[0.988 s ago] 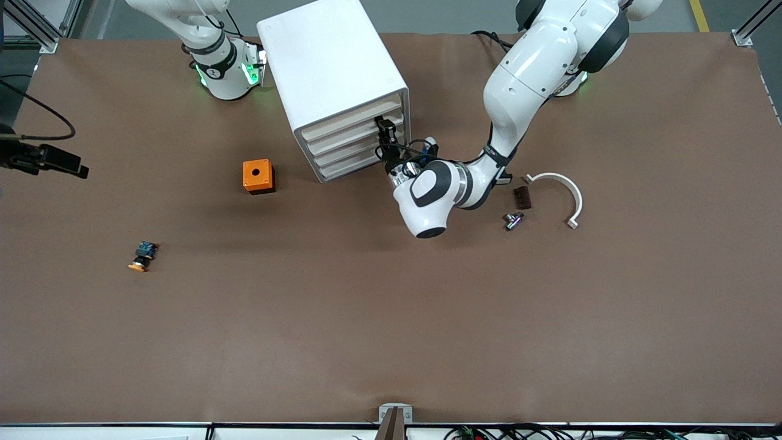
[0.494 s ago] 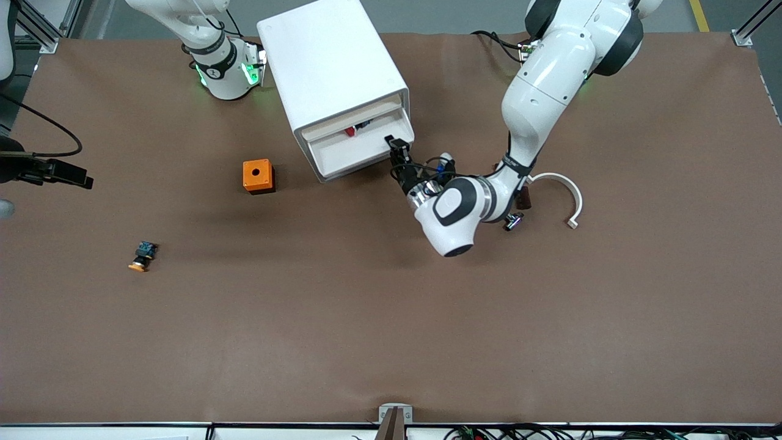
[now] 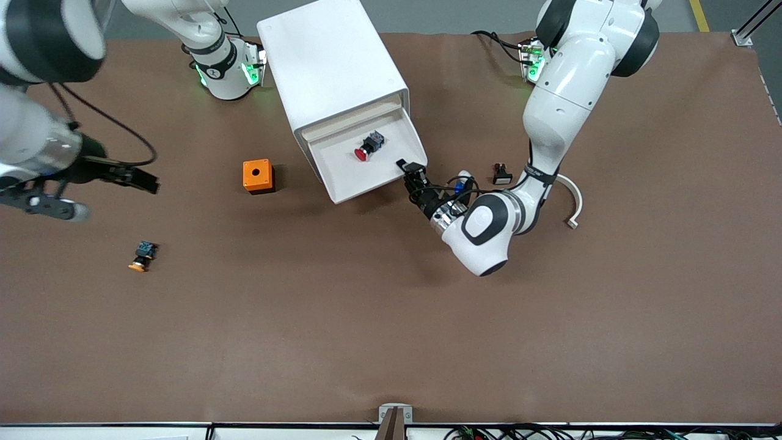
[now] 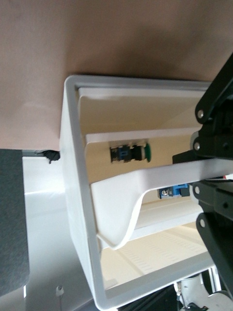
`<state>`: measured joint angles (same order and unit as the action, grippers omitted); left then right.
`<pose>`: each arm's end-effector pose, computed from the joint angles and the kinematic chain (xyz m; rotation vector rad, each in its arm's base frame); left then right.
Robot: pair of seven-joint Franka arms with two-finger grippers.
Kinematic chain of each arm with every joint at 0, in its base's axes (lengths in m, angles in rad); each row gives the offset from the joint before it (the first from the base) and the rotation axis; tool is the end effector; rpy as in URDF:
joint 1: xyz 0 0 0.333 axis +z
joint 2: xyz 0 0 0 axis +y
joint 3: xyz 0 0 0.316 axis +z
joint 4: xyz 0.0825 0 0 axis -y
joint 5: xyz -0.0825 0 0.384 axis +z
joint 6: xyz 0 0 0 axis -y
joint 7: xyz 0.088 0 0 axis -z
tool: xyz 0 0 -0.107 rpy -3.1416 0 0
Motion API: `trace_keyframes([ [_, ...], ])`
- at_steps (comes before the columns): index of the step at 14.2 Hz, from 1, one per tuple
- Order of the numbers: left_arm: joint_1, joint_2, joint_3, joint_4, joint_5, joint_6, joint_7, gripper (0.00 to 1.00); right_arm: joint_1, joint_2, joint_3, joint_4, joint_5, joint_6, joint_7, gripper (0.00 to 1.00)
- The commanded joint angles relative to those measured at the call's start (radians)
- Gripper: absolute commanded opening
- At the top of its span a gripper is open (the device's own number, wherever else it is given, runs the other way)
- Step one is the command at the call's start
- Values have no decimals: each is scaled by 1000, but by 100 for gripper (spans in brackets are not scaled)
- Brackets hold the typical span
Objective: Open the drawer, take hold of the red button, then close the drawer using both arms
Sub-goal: 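Reach the right gripper into the open drawer above the red button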
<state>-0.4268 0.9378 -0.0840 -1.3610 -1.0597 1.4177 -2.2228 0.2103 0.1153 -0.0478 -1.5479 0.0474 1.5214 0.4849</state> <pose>0.5333 -0.4044 0.1775 -1.0638 -1.8212 1.5787 0.5715 0.1005 0.5659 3.0869 -0.5037 -0.2313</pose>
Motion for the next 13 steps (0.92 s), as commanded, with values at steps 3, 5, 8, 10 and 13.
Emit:
trace_keyframes([
  [3, 17, 7, 20, 20, 3, 76, 34, 14, 144, 23, -10, 2, 77, 64, 246, 100],
  [5, 17, 7, 20, 22, 3, 78, 35, 14, 214, 23, -10, -14, 77, 100, 363, 100],
  [8, 16, 6, 21, 20, 4, 79, 41, 34, 314, 24, -12, -50, 77, 160, 478, 100],
  [10, 13, 1, 21, 20, 10, 79, 61, 100, 381, 49, -12, -55, 75, 186, 555, 100],
  [13, 16, -5, 21, 20, 14, 79, 80, 100, 452, 73, -12, -57, 72, 200, 648, 100],
])
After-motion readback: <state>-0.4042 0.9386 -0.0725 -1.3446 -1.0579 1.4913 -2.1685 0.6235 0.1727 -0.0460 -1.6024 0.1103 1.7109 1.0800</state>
